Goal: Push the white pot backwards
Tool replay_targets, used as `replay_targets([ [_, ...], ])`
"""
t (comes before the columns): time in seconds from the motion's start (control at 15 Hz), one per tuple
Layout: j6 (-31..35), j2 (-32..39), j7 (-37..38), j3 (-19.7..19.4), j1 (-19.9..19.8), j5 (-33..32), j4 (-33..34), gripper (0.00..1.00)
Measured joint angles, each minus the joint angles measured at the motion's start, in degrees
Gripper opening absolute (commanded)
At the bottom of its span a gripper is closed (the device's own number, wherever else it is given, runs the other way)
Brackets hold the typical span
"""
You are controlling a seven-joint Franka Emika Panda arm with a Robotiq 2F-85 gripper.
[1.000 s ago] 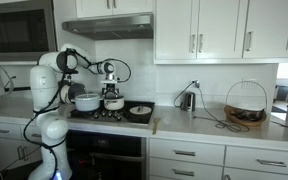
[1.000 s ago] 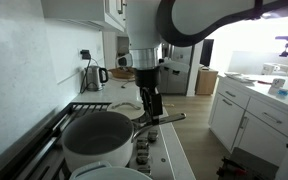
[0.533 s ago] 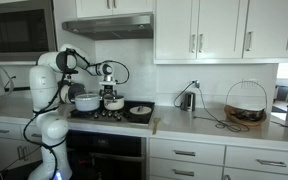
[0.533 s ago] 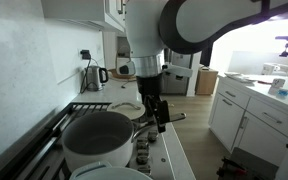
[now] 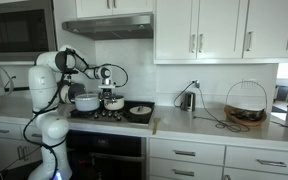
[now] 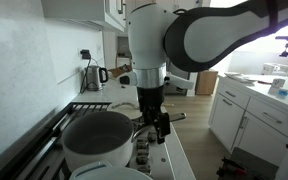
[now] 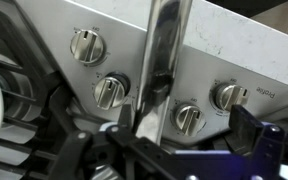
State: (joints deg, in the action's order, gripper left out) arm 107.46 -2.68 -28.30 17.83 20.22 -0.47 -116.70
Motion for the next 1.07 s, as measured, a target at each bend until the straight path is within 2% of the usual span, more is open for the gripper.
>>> replay_targets([
  [0.33, 4.2, 0.0, -0.9, 0.3, 0.0, -0.3, -1.5, 1.0],
  [0.87, 6.8, 0.2, -0.9, 0.6, 0.0, -1.8, -1.5, 1.0],
  [0.93, 6.9, 0.2, -0.9, 0.6, 0.0, -1.9, -1.5, 0.98],
  [1.0, 6.9, 0.2, -0.9, 0.6, 0.0, -2.2, -1.5, 0.73],
  [1.07, 7.0, 0.2, -0.9, 0.6, 0.0, -2.7, -1.5, 0.73],
])
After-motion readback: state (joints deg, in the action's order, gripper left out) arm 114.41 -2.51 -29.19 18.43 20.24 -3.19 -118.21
